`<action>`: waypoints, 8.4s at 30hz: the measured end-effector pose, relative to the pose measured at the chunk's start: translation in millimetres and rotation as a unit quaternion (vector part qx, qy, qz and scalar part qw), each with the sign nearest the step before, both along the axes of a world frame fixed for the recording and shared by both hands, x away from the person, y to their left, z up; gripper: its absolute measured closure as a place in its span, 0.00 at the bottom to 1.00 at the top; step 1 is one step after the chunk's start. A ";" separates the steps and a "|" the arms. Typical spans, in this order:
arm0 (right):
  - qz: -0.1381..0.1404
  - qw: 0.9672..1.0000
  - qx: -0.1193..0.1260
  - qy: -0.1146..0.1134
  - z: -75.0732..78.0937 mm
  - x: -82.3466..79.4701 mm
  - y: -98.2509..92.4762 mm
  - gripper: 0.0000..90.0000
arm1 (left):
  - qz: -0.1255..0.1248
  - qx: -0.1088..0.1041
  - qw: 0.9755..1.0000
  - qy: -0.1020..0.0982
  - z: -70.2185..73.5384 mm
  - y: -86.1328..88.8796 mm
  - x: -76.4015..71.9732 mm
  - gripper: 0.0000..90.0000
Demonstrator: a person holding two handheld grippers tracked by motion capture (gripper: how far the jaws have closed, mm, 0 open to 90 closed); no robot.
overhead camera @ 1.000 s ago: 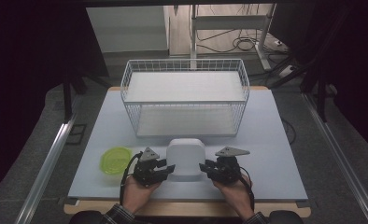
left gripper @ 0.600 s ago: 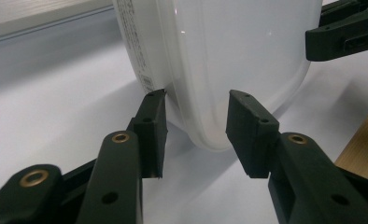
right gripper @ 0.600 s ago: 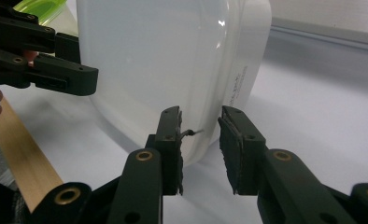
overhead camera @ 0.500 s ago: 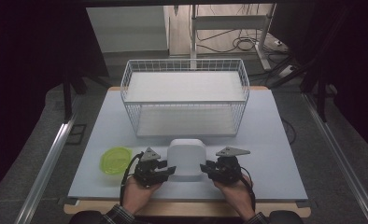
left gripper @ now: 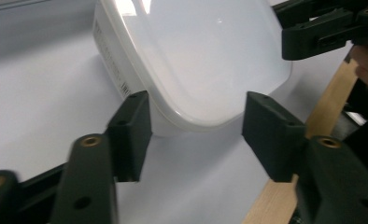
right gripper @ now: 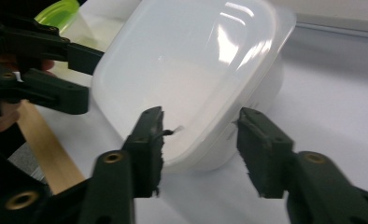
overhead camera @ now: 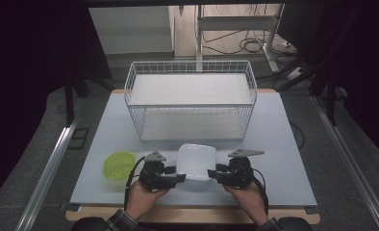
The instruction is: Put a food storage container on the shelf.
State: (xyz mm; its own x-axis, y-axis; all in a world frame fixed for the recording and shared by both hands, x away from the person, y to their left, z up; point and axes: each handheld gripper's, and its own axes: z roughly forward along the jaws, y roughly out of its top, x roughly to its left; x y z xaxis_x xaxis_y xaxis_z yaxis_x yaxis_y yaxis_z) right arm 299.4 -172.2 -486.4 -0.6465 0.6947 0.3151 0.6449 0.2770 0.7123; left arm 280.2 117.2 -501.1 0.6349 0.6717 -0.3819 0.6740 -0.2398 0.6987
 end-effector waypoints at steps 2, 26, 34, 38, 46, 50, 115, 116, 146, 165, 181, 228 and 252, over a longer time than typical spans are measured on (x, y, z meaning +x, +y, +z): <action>-0.003 1.000 -0.005 -0.005 1.8 3.3 -1.2 0.54 | 0.001 -0.002 1.000 -0.006 2.8 1.3 4.0 0.44; -0.034 0.997 0.013 0.068 5.1 31.0 3.3 0.62 | 0.033 0.013 0.999 0.017 12.3 -2.0 41.8 0.57; -0.025 0.999 0.010 0.030 11.6 19.5 8.2 0.68 | 0.029 0.026 0.999 0.009 12.5 3.6 33.4 0.56; -0.020 0.999 0.015 0.022 13.8 17.0 9.7 0.68 | 0.025 0.011 0.999 0.018 9.4 7.1 37.8 0.52; -0.014 1.000 0.010 0.023 10.3 16.7 11.5 0.72 | 0.017 -0.021 0.998 0.049 4.6 13.8 42.2 0.47; -0.015 0.999 0.013 0.032 6.7 18.9 8.3 0.72 | 0.014 -0.028 0.998 0.053 3.1 15.7 35.5 0.54; -0.060 0.992 0.042 -0.101 103.4 33.3 11.6 0.79 | 0.077 -0.032 0.989 -0.120 110.0 12.5 35.4 0.72; -0.060 0.992 0.043 -0.102 105.1 34.1 11.8 0.79 | 0.076 -0.032 0.989 -0.123 113.2 13.1 36.2 0.72; -0.074 0.985 0.053 -0.147 176.8 82.9 29.8 0.79 | 0.110 -0.029 0.982 -0.150 175.3 20.3 87.6 0.72; -0.066 0.988 0.058 -0.129 180.6 123.1 35.4 0.62 | 0.095 -0.027 0.984 -0.148 183.7 20.4 121.7 0.59; -0.081 0.984 0.021 -0.157 179.3 147.1 47.0 0.45 | 0.107 0.007 0.981 -0.164 188.6 15.8 140.6 0.47; 0.011 0.986 0.033 -0.160 131.9 92.8 23.3 0.68 | 0.010 0.010 0.986 -0.165 130.4 3.4 79.1 0.60; 0.047 0.987 -0.009 -0.152 58.2 23.7 4.6 0.17 | 0.021 0.019 0.984 -0.178 55.3 35.7 -9.6 0.21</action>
